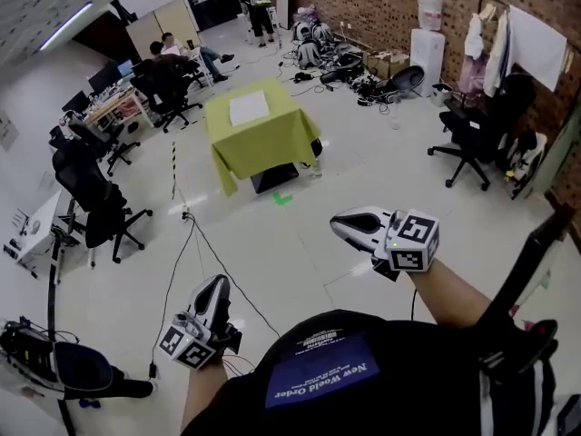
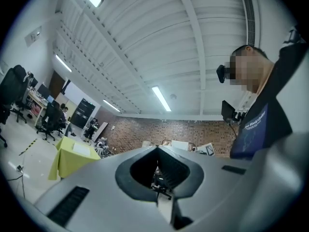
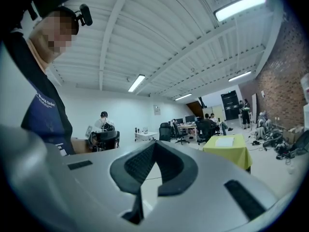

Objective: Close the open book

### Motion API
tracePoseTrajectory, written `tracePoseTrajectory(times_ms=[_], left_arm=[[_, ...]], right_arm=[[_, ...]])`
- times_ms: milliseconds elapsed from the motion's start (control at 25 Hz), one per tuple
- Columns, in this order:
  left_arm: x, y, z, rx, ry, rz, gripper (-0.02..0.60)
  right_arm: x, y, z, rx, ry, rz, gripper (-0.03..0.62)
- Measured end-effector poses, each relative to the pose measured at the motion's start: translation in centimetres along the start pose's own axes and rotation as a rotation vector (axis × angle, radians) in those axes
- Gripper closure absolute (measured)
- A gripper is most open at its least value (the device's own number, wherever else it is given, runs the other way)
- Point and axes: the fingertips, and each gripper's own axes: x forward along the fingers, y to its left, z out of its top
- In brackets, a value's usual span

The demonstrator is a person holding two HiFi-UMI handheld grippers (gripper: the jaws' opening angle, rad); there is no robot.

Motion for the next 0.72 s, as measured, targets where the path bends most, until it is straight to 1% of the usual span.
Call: tracePoseTrajectory(times_ms=[200, 440, 600, 720], left_arm=[[-0.4, 4.4, 0.7, -0.023, -0.007, 0.005, 0.574], [0.2, 8.2, -0.7, -0.049, 0.005, 0.050, 0.574], [3.2, 10.8, -0.5, -0.015, 0.007, 0.085, 0.574], [7.0, 12.7, 0.8, 0.019, -0.021, 0.141, 0.574]], right_arm=[[5.2, -0.7, -0.4, -0.006, 0.043, 0.031, 0.609], [9.4, -3.7, -0.8, 0.013, 0.053, 0.083, 0.611], [11.9, -8.0, -1.0, 0.017, 0.040, 0.143, 0.611], [13.9, -13.0, 0.3, 0.011, 0.034, 0.194, 0.609]])
